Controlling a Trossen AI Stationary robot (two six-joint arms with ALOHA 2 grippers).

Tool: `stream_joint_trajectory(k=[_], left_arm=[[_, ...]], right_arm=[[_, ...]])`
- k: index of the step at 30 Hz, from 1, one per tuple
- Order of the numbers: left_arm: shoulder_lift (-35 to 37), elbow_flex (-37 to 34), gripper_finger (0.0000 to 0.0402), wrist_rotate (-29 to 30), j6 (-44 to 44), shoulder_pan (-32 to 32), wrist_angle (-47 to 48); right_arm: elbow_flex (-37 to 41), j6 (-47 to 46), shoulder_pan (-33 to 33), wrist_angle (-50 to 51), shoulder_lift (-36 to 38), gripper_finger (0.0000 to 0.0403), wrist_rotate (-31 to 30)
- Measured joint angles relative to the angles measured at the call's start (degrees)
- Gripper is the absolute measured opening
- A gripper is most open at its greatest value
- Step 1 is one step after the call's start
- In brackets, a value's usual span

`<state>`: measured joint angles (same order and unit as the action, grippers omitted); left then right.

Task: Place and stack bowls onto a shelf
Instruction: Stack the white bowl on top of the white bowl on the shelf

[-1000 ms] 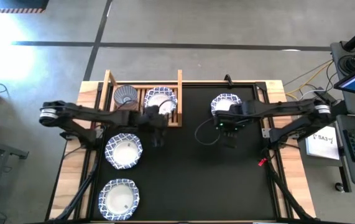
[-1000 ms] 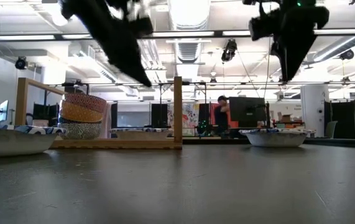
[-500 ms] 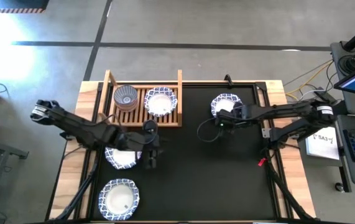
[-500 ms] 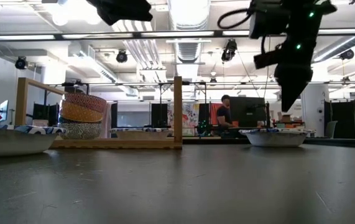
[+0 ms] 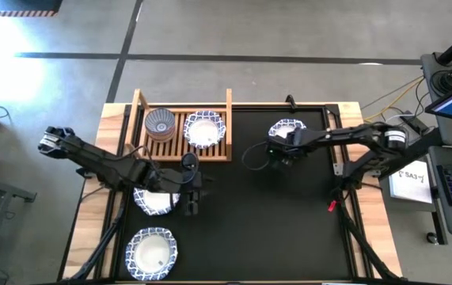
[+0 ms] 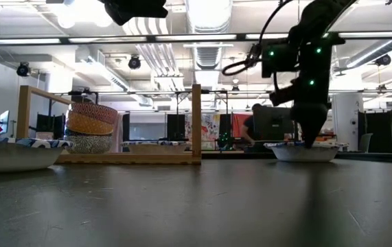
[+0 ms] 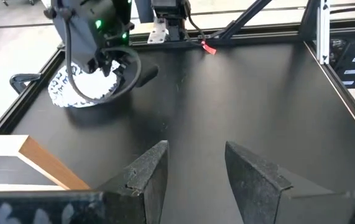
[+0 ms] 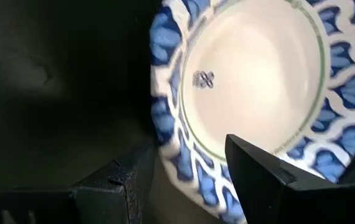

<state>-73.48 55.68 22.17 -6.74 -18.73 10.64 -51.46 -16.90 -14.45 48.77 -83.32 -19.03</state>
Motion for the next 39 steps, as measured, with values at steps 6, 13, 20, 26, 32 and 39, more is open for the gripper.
stream_joint_trajectory(k=[6, 13, 20, 26, 32, 39], left_arm=[[-0.1, 0.0, 0.0142, 0.0, 0.0, 0.0, 0.0], [-0.1, 0.0, 0.0142, 0.0, 0.0, 0.0, 0.0], [-0.1, 0.0, 0.0142, 0.0, -0.1, 0.0, 0.0], [-0.1, 0.0, 0.0142, -0.2, 0.2, 0.0, 2.6], [-1.5, -0.7, 0.0142, -1.5, 3.0, 0.0, 2.4], [-7.7, -0.8, 0.0142, -8.9, 12.7, 0.0, -4.8]], right_arm=[[0.0, 2.2, -0.4, -2.7, -3.2, 0.0182, 0.0], [0.0, 3.9, -1.2, -3.1, -6.3, 0.0126, 0.0], [0.0, 5.5, -1.6, -2.3, -6.7, 0.0017, 2.5], [0.0, 6.3, -0.7, -0.7, -2.9, 0.0010, 14.1], [-1.0, 7.2, 3.5, -1.8, 4.0, 0.0009, 32.2], [-4.7, 7.4, 10.5, -5.9, 9.5, 0.0009, 43.6]])
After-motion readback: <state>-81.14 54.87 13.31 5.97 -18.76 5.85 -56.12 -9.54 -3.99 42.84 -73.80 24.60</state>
